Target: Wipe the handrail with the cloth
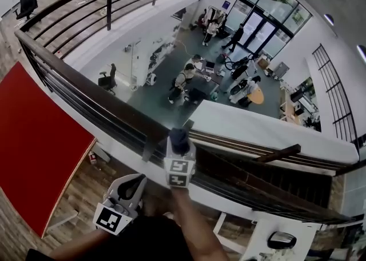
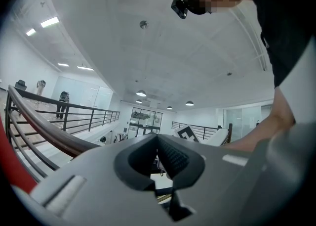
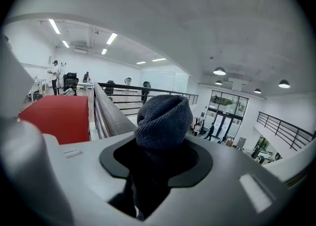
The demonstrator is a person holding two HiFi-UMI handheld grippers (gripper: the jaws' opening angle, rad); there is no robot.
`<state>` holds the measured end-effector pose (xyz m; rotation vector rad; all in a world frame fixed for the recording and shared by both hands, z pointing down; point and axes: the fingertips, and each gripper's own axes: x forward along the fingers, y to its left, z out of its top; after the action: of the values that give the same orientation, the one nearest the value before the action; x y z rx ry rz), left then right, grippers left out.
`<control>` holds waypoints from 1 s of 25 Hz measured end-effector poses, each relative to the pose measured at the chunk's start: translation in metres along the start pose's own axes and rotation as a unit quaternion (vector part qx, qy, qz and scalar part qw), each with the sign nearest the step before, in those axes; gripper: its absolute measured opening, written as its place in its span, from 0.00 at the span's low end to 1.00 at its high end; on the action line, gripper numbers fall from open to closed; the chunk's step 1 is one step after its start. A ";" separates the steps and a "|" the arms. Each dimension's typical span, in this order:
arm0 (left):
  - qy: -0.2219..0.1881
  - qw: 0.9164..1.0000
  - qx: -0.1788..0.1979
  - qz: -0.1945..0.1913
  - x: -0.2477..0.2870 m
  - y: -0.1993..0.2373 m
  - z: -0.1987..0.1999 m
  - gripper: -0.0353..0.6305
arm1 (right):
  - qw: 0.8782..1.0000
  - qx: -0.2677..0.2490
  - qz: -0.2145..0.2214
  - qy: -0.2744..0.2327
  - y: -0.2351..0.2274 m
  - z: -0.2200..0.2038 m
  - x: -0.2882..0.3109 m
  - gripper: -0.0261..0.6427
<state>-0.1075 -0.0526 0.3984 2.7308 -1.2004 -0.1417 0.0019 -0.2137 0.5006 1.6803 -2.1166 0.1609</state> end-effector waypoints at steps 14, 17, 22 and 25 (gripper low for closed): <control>0.008 1.000 -0.008 -0.006 -0.008 -0.011 -0.004 0.05 | 0.999 0.012 -0.046 0.005 -0.037 -0.014 -0.022 0.28; 0.009 1.000 -0.008 -0.010 -0.007 -0.011 -0.002 0.05 | 0.998 0.017 -0.052 0.006 -0.042 -0.015 -0.026 0.28; 0.008 1.000 -0.007 -0.023 -0.005 -0.017 -0.003 0.05 | 0.997 0.029 -0.071 0.009 -0.058 -0.026 -0.038 0.28; 0.005 1.000 -0.008 -0.029 -0.007 -0.019 -0.001 0.05 | 0.996 0.034 -0.081 0.011 -0.063 -0.030 -0.044 0.28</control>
<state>-0.0980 -0.0349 0.3958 2.7499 -1.1132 -0.1427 0.0771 -0.1794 0.4996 1.8719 -1.9686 0.2045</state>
